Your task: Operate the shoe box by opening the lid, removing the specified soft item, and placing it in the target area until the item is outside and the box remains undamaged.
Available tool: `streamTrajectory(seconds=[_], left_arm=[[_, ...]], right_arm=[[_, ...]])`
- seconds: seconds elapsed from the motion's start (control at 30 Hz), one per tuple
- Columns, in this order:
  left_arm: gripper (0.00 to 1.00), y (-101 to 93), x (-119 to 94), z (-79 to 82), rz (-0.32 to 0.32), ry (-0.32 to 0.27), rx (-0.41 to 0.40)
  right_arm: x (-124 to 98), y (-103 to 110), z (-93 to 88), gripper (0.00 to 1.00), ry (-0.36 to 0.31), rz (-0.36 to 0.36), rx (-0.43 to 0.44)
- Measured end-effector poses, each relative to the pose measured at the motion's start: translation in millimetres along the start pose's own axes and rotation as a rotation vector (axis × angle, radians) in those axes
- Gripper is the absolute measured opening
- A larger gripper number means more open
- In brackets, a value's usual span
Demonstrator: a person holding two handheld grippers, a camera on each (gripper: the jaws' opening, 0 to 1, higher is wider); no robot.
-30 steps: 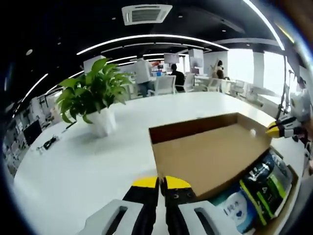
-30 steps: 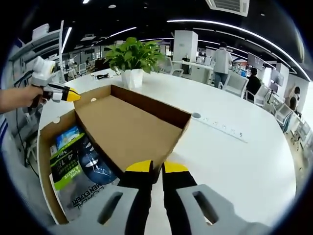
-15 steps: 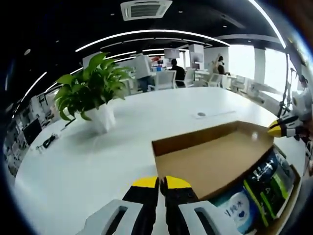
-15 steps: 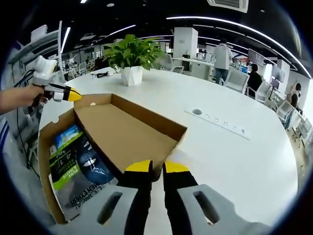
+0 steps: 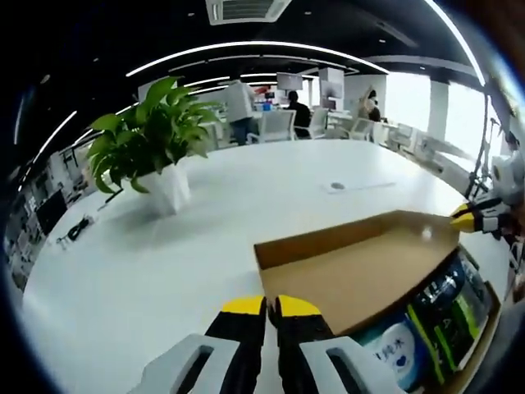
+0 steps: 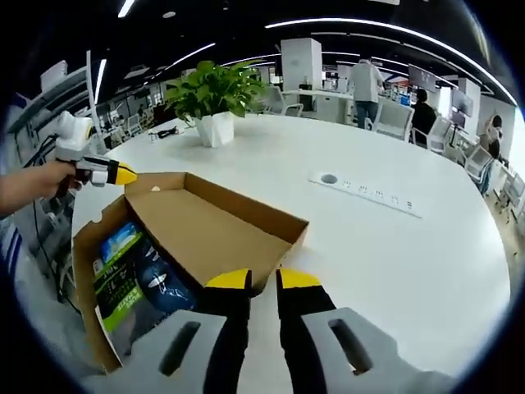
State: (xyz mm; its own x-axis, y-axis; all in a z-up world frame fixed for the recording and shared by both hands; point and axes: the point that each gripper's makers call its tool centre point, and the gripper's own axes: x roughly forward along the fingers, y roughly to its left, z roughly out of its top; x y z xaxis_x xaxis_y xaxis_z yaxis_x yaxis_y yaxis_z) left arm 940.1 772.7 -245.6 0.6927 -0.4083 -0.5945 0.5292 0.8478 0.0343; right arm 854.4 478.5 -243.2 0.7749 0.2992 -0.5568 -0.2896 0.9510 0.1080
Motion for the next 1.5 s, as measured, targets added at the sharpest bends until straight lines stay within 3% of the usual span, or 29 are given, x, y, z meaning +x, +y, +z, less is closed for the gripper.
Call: streamTrajectory(seconds=[0.27, 0.63, 0.73, 1.07, 1.5], left_arm=[[0.04, -0.1, 1, -0.1, -0.01, 0.006, -0.001], [0.07, -2.6, -5, 1.9, -0.028, 0.027, 0.04], [0.14, -9.1, -11, 3.9, -0.052, 0.029, 0.038], [0.24, -30.3, -34, 12.6, -0.104, 0.011, 0.061], [0.33, -74.3, -53, -2.6, -0.241, 0.016, -0.001]], right_arm=[[-28, 6, -1.1, 0.22, -0.008, 0.021, -0.001], [-52, 25, -17.3, 0.35, 0.004, 0.08, 0.002], [-58, 29, -21.5, 0.38, 0.005, 0.089, -0.001], [-68, 41, -26.9, 0.46, -0.001, 0.117, -0.013], [-77, 47, -32.6, 0.49, -0.01, 0.13, -0.028]])
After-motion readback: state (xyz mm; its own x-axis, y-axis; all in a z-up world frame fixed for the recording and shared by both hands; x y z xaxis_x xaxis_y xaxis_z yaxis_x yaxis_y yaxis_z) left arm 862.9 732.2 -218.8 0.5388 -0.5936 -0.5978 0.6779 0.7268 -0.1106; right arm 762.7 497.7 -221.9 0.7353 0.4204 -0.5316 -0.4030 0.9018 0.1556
